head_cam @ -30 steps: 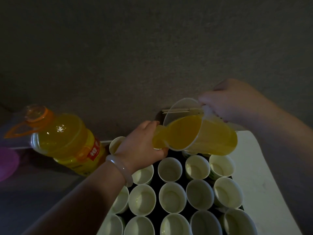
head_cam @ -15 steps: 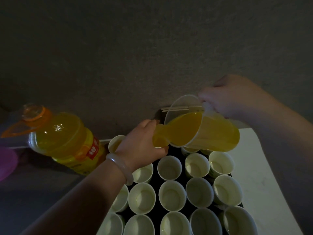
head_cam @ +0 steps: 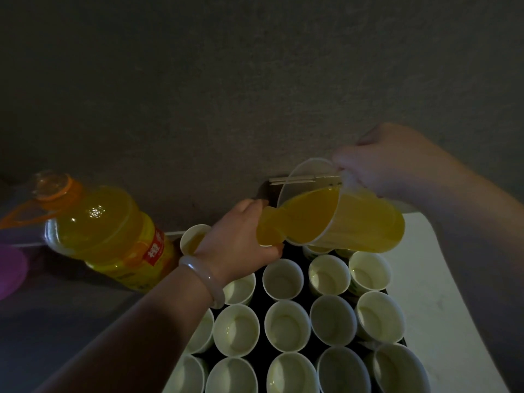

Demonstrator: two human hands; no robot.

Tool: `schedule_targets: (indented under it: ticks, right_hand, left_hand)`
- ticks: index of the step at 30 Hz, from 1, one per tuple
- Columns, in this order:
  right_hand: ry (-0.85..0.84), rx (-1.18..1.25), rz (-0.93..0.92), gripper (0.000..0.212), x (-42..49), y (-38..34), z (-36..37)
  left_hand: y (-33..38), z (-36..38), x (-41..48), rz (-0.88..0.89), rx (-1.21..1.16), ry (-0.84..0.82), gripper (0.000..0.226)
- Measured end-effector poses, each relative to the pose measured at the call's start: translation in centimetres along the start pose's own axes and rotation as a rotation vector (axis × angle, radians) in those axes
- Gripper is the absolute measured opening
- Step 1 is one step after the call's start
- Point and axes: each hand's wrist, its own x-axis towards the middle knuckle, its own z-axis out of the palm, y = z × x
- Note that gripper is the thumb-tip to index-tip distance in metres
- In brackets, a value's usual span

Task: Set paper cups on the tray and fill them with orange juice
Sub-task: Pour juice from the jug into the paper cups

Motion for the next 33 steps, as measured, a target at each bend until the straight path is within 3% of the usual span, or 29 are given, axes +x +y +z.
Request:
schedule_targets:
  ticks: [3, 13, 18, 27, 33]
  right_hand:
    - [0.022, 0.027, 0.051, 0.03, 0.4, 0.3, -0.2]
    - [-0.01, -0.1, 0.002, 0.033, 0.2, -0.3, -0.5]
    - [-0.027, -0.205, -0.035, 0.02, -0.1, -0.7, -0.7]
    - [0.058, 0.008, 0.03, 0.032, 0.6, -0.1, -0.3]
    - [-0.01, -0.452, -0.233, 0.016, 0.1, -0.7, -0.7]
  left_hand:
    - [0.0, 0.0, 0.1, -0.002, -0.006, -0.002, 0.082]
    - [-0.1, -0.1, 0.2, 0.004, -0.018, 0.015, 0.082]
    - [-0.1, -0.1, 0.2, -0.006, -0.004, -0.002, 0.084]
    - [0.0, -0.3, 0.1, 0.0, -0.026, -0.005, 0.082]
    - [0.0, -0.2, 0.2, -0.006, -0.018, 0.001, 0.083]
